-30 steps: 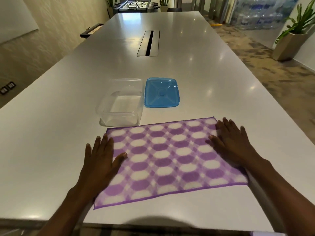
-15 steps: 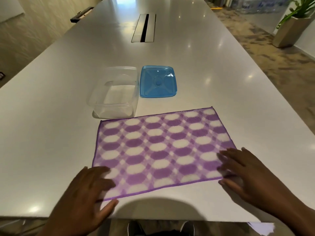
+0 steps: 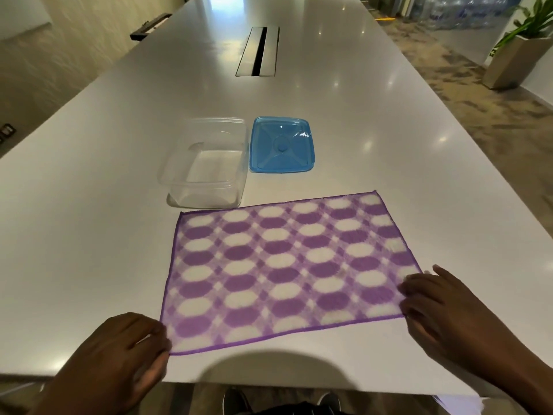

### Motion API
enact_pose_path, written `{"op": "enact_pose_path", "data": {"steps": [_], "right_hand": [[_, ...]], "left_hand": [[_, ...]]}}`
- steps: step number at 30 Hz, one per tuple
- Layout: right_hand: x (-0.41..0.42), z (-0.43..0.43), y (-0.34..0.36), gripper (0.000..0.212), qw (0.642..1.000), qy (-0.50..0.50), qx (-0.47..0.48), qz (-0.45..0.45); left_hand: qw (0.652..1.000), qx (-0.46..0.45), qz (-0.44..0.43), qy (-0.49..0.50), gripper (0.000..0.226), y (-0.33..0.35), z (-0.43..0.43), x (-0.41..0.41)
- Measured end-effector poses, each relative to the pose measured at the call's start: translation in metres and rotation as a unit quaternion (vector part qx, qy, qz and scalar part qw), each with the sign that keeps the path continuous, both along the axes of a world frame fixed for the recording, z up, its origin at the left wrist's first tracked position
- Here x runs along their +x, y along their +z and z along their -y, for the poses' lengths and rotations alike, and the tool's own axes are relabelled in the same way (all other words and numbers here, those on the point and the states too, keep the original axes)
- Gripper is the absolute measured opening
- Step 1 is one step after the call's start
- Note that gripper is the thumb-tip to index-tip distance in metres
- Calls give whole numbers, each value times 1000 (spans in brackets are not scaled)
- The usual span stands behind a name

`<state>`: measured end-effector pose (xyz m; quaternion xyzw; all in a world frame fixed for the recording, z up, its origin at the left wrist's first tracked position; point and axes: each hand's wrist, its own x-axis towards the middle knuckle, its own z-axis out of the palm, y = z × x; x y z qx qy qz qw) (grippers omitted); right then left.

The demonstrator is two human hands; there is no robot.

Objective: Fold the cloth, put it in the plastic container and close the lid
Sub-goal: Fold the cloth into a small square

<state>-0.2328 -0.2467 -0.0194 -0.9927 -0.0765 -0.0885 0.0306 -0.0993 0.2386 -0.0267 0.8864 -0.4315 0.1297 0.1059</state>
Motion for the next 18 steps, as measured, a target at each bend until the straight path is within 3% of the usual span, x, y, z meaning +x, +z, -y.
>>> {"op": "enact_pose_path", "data": {"steps": [3,6,13,18], "right_hand": [[0,1,0,30,1000,4,2,2],[-1,1,1,43,1000,22,-3,7],[2,6,5,50,999,37,6,3],[5,4,14,47,999,39,13,-20]], "left_hand": [[1000,-3,-16,-3,23,0,1,-3],[998,-43,-47,22,30,7,5,-6],[993,-77,-72,46,43,24,13,-5],[990,-89,-95,62,30,28,11,-3]]}}
